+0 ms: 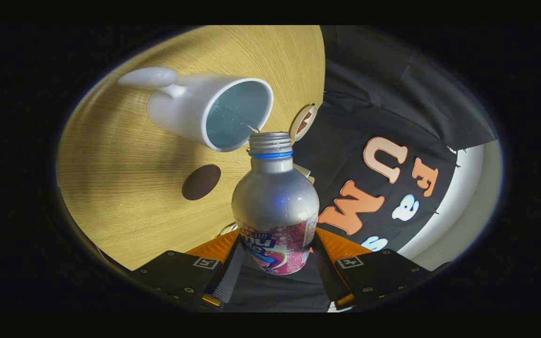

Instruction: Take the bottle from table, then pour the juice into the cup, finally place the bottle on the coaster

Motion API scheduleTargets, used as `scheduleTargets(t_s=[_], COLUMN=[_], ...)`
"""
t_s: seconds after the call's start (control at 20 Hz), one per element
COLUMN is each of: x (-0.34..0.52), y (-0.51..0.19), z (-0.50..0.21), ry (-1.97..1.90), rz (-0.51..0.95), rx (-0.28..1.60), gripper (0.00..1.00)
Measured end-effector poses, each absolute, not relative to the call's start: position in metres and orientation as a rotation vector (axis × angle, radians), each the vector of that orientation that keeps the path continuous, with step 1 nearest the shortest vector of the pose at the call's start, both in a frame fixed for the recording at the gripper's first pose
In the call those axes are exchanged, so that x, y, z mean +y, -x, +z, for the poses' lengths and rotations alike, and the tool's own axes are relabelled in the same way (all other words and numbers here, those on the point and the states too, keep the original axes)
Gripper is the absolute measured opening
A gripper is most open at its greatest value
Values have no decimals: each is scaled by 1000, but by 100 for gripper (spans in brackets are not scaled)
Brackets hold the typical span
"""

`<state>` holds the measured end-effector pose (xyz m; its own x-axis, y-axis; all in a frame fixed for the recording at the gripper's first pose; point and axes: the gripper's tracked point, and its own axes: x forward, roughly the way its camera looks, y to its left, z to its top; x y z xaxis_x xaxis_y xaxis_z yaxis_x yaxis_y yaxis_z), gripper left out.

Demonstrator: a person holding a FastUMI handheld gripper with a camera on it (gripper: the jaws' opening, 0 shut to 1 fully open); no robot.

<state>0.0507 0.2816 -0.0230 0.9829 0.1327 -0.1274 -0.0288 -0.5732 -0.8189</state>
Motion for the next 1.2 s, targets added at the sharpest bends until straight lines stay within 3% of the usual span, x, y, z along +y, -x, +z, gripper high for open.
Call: scheduleTargets(t_s=[1.2], x=[284], y=[-46], z=[-13], ry=[2265], rz=[213], rx=[-75], gripper=[75])
